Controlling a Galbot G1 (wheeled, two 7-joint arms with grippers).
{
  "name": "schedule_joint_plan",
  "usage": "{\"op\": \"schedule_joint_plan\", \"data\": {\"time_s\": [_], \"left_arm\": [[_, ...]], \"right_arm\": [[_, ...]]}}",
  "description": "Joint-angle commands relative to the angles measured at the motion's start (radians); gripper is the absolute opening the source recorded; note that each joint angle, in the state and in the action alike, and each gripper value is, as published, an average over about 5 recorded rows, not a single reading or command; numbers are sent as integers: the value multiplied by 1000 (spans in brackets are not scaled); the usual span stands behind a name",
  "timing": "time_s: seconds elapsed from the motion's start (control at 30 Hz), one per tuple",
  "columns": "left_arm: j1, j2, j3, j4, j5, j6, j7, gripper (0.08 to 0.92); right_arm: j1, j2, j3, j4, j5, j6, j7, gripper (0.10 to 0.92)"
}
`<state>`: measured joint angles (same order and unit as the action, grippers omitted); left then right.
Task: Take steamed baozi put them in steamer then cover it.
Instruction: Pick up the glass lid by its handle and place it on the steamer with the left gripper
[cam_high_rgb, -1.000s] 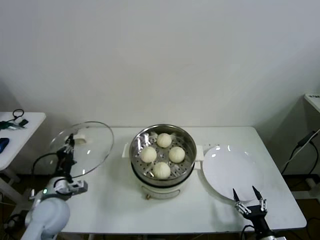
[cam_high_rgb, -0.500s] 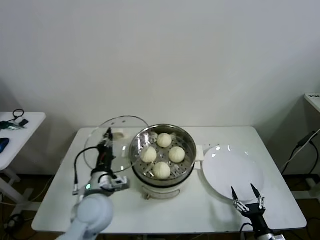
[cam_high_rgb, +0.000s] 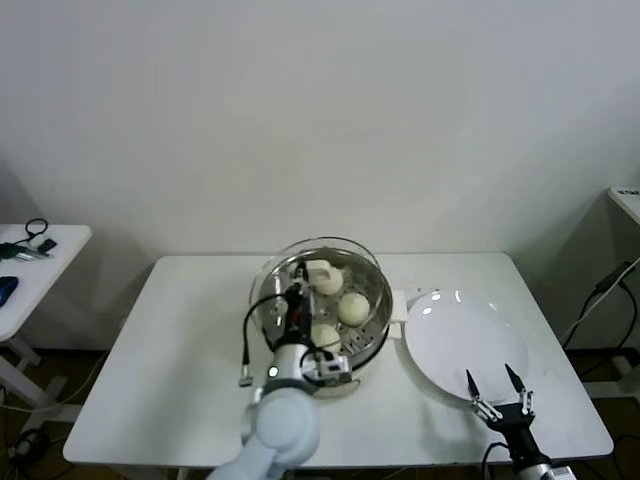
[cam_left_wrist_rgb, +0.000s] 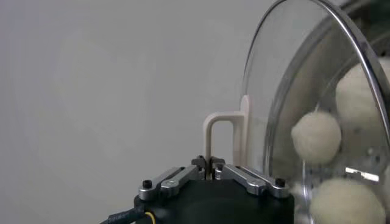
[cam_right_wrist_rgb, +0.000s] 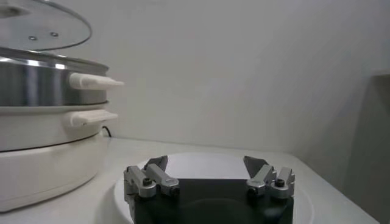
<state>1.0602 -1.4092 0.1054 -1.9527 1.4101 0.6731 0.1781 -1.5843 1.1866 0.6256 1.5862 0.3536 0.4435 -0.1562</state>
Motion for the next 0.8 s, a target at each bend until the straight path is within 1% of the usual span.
{"op": "schedule_joint_plan", "data": {"time_s": [0.03,0.23,0.57,0.8], "left_arm": [[-38,-86,89,35,91,29,31,140],[-37,-93,91,73,133,8,12,140],[-4,-78,64,92,202,-20,29,140],[-5,-78,61,107,204,-20,34,140]], "right_arm": [[2,0,0,-2,2,6,-1,823],[6,5,0,-5,-1,9,-1,823],[8,14,-1,-9,-7,18,0,823],[2,14,3,-9,-7,29,-2,823]]}}
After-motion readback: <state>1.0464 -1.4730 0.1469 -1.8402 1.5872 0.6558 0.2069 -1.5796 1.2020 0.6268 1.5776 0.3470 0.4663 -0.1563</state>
